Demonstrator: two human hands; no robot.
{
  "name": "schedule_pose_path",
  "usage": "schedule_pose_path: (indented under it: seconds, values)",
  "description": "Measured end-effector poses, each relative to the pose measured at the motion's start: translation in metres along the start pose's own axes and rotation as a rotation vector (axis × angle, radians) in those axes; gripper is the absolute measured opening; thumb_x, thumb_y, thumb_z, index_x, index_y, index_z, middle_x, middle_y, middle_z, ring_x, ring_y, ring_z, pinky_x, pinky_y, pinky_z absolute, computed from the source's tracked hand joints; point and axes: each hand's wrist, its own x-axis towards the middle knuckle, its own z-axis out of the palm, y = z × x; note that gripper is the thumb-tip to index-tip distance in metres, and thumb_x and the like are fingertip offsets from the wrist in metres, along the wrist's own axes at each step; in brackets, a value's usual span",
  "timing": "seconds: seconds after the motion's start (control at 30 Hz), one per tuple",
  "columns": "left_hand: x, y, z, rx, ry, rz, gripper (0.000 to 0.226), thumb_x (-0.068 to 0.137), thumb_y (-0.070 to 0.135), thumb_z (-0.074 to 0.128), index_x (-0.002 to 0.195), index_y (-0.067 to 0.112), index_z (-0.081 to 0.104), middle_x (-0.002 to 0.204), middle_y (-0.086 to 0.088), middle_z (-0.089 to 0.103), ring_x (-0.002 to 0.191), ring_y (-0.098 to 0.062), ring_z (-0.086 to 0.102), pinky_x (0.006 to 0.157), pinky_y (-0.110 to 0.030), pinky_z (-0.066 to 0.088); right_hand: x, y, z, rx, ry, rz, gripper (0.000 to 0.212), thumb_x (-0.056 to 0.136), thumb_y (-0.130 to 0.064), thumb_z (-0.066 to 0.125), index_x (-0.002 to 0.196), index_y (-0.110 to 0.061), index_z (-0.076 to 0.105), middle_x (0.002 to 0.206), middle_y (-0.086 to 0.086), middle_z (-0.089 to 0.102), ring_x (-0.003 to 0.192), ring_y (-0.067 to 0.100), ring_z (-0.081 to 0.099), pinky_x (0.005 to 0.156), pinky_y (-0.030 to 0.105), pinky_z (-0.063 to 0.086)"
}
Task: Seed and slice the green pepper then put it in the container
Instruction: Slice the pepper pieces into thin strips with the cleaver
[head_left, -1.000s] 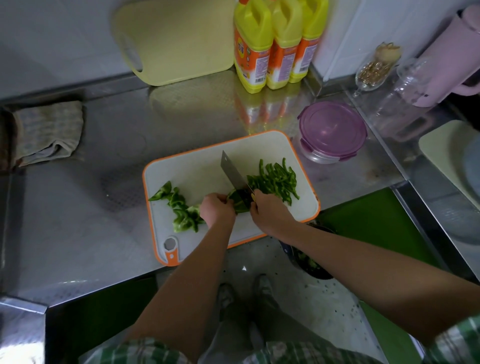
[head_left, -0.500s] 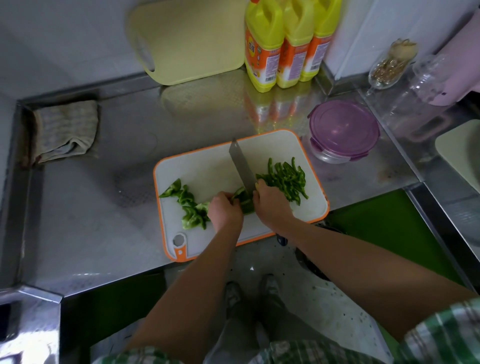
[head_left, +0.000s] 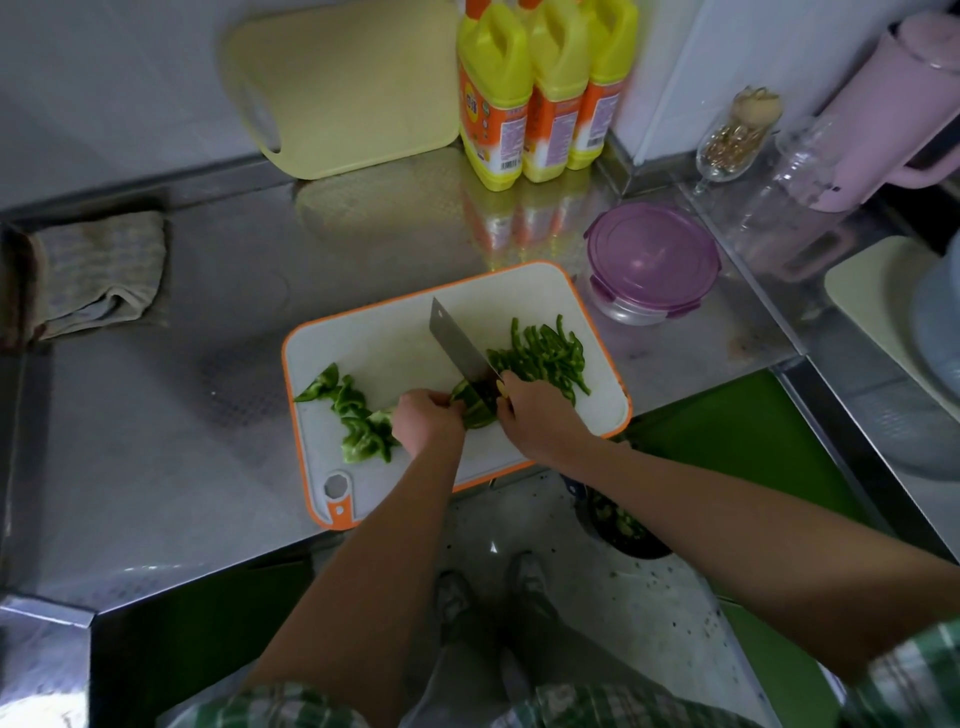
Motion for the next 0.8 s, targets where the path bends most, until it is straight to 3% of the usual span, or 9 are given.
schedule_pose_path:
  seconds: [0.2,0.4,0.57,0.7,0.8]
  values:
    - [-0.001,-0.004,-0.001,-0.006,-0.016,0.025,0.014,0.081,0.018,0.077,0.092,0.009,0.076,0.088,-0.013,0.074,0.085,-0.029,0.070,0.081,-0.040,0.058,-0.004,-0.003,0.006,0.022,-0.049,0.069,0.012,0.100,-0.016,0.039,0.099,-0.007,0.047,0.066,-0.002,0.042,0.062,0.019,0.048,0.055,0.029,0.033]
    - [0.002,-0.004,-0.001,0.027,-0.027,0.032,0.014,0.083,0.016,0.074,0.095,0.009,0.075,0.090,-0.012,0.074,0.086,-0.028,0.069,0.080,-0.038,0.057,-0.004,-0.008,0.017,-0.120,-0.083,0.115,0.014,0.099,-0.012,0.038,0.109,-0.006,0.046,0.089,0.013,0.061,0.081,0.030,0.061,0.061,0.032,0.040]
    - [0.003,-0.007,-0.001,0.040,-0.042,0.026,0.016,0.085,0.016,0.071,0.100,0.011,0.074,0.095,-0.011,0.073,0.090,-0.029,0.069,0.080,-0.039,0.058,0.005,-0.016,0.024,-0.202,-0.041,0.107,0.014,0.100,-0.011,0.037,0.111,-0.008,0.044,0.082,0.008,0.057,0.070,0.026,0.057,0.050,0.029,0.032]
    - [0.002,-0.009,-0.003,0.057,-0.049,0.069,0.019,0.090,0.015,0.065,0.106,0.012,0.073,0.103,-0.010,0.072,0.096,-0.029,0.066,0.083,-0.036,0.055,0.008,-0.012,0.026,-0.152,0.018,0.097,0.016,0.102,-0.016,0.034,0.108,-0.007,0.045,0.077,0.008,0.056,0.068,0.028,0.059,0.053,0.032,0.036]
    - [0.003,-0.011,-0.006,0.062,-0.033,0.093,0.019,0.088,0.019,0.068,0.106,0.012,0.073,0.101,-0.008,0.073,0.095,-0.027,0.066,0.082,-0.034,0.053,0.005,-0.005,0.025,-0.039,0.085,0.117,0.019,0.102,-0.021,0.036,0.108,-0.006,0.047,0.071,0.002,0.050,0.062,0.023,0.050,0.053,0.030,0.034]
